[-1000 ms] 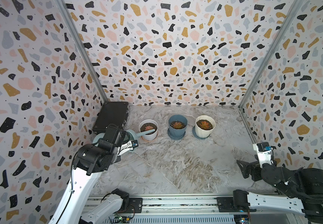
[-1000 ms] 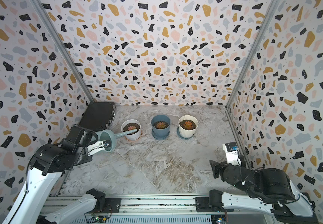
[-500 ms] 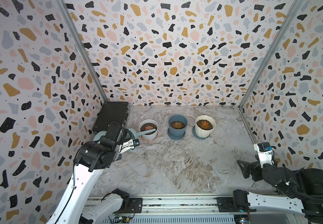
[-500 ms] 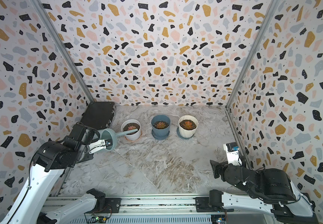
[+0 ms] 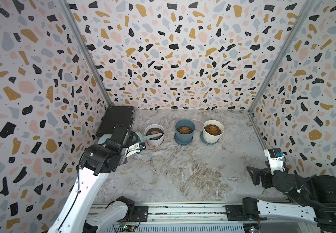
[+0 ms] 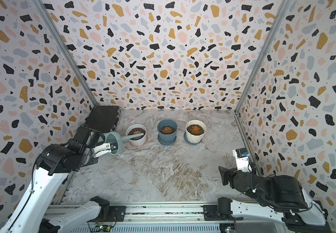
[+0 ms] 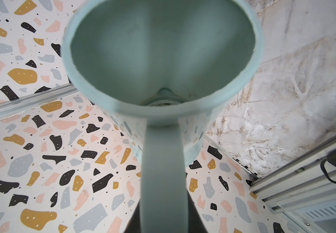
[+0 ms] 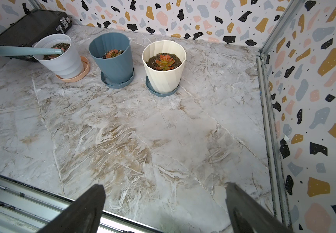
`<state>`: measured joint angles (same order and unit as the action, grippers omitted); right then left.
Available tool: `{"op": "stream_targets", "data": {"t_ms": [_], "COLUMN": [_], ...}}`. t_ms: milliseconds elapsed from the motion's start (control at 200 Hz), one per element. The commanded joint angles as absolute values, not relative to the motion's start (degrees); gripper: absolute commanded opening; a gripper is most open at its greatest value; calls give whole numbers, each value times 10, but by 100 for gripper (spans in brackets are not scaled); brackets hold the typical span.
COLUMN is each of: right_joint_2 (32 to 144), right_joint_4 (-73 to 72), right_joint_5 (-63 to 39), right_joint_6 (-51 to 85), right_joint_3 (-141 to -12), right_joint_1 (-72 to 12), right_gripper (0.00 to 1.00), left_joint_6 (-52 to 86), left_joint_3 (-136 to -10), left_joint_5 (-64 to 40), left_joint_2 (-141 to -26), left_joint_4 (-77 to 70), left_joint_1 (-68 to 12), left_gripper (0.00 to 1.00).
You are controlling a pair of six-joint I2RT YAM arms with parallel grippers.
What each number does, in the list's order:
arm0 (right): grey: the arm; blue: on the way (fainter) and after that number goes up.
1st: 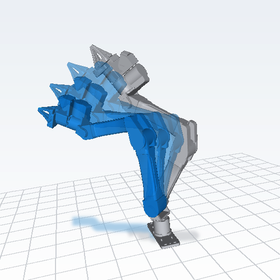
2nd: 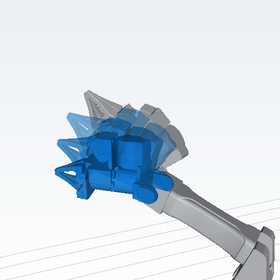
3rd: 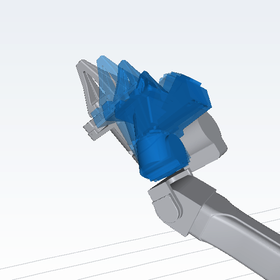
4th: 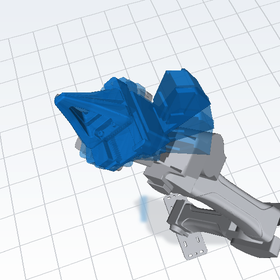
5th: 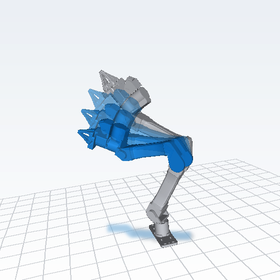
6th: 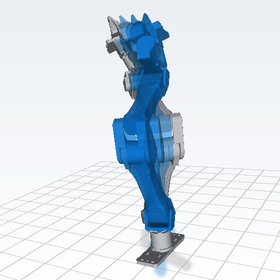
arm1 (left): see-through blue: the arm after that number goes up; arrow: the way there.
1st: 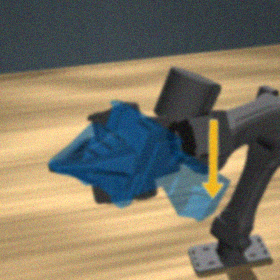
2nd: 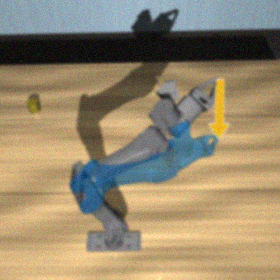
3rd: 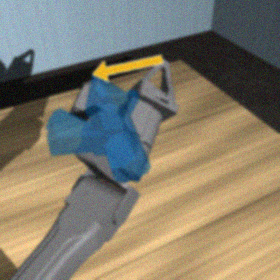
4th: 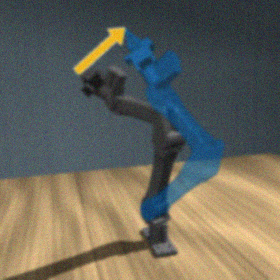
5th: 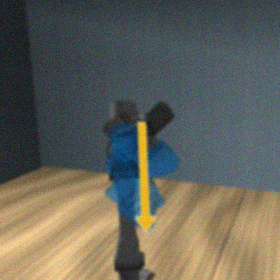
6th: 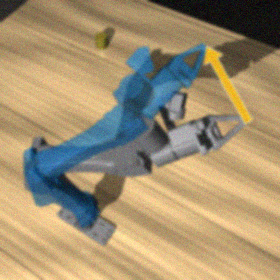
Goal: Water the succulent around the soil edge
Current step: Water the soil of the potted plant with water.
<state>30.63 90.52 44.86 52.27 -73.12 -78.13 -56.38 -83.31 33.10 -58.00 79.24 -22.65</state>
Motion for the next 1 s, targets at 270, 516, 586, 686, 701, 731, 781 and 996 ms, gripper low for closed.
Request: {"op": "stream_targets", "data": {"t_ms": [270, 516, 586, 686, 701, 731, 781, 996], "right_joint_2": [300, 299, 298, 297, 297, 297, 297, 296], "right_joint_4": [1034, 1035, 1034, 1034, 1034, 1034, 1034, 1034], "right_joint_5": [466, 467, 467, 468, 468, 467, 467, 468], "right_joint_6": [531, 533, 533, 534, 534, 534, 534, 537], "right_joint_3": [-728, -727, -727, -726, -726, -726, -726, -727], "right_joint_1": [-784, -784, -784, -784, -784, -784, -784, -784], "right_gripper": [98, 98, 98, 98, 97, 98, 97, 98], "left_joint_6": [-575, -581, -584, -587, -587, -588, -590, -595], "left_joint_3": [-859, -871, -873, -876, -877, -877, -878, -876], "left_joint_5": [357, 362, 364, 365, 365, 366, 366, 378], "left_joint_2": [-588, -599, -601, -605, -606, -608, -609, -613], "left_joint_4": [752, 746, 743, 741, 740, 740, 739, 727], "left_joint_1": [-234, -236, -237, -237, -237, -237, -237, -237], "left_gripper": [0, 0, 0, 0, 0, 0, 0, 0]}}
